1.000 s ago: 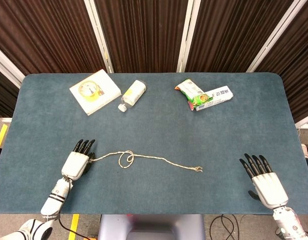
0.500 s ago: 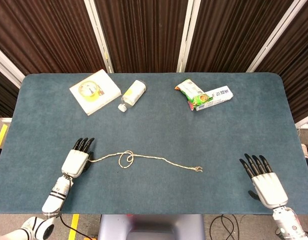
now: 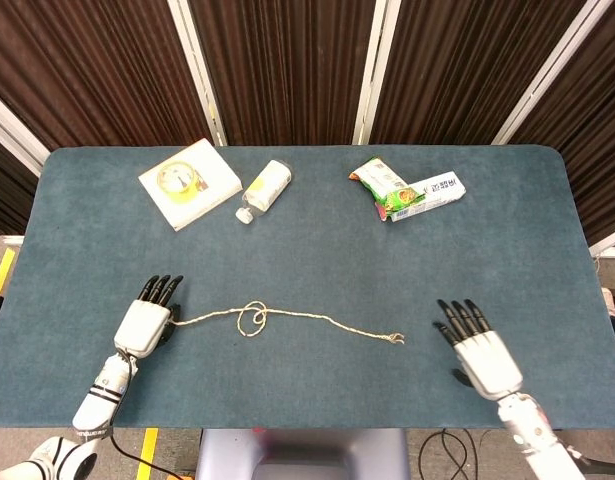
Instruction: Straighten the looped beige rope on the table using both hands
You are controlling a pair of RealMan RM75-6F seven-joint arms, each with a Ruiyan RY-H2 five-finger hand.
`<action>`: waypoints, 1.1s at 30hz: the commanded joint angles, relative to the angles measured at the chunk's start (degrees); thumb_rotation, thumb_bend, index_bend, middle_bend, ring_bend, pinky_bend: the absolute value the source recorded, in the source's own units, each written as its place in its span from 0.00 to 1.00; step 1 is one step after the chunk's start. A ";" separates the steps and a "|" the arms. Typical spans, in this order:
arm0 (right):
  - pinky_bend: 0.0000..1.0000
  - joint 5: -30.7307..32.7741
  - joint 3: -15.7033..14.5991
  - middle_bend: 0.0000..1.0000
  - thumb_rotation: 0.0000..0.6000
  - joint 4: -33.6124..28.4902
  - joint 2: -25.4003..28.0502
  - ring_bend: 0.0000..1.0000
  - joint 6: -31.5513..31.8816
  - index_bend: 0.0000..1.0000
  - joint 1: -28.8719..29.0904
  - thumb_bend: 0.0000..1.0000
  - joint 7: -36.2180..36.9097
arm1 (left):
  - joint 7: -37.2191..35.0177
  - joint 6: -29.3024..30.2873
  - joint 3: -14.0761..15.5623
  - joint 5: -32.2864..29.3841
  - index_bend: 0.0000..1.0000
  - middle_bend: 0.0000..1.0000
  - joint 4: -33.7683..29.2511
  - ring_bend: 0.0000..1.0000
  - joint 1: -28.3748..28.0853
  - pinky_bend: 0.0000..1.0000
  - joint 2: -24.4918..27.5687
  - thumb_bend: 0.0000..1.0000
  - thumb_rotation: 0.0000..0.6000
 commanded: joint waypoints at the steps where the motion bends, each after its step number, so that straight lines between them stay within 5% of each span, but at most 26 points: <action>1: 0.00 2.62 1.69 0.00 1.00 -2.47 -3.94 0.00 -5.55 0.54 3.43 0.25 -4.89 | -0.47 0.08 -0.11 -0.22 0.61 0.05 0.23 0.00 0.00 0.09 0.12 0.45 1.00; 16: 0.00 12.29 6.35 0.00 1.00 0.79 -14.02 0.00 -12.04 0.58 9.21 0.36 -17.06 | -1.25 0.16 0.04 -0.43 0.62 0.05 0.58 0.00 -0.33 0.09 0.82 0.46 1.00; 33: 0.00 20.16 6.48 0.00 1.00 3.44 -16.73 0.00 -15.38 0.59 12.18 0.42 -22.68 | -1.78 -0.62 -0.11 -1.24 0.62 0.04 0.41 0.00 -0.64 0.09 1.64 0.45 1.00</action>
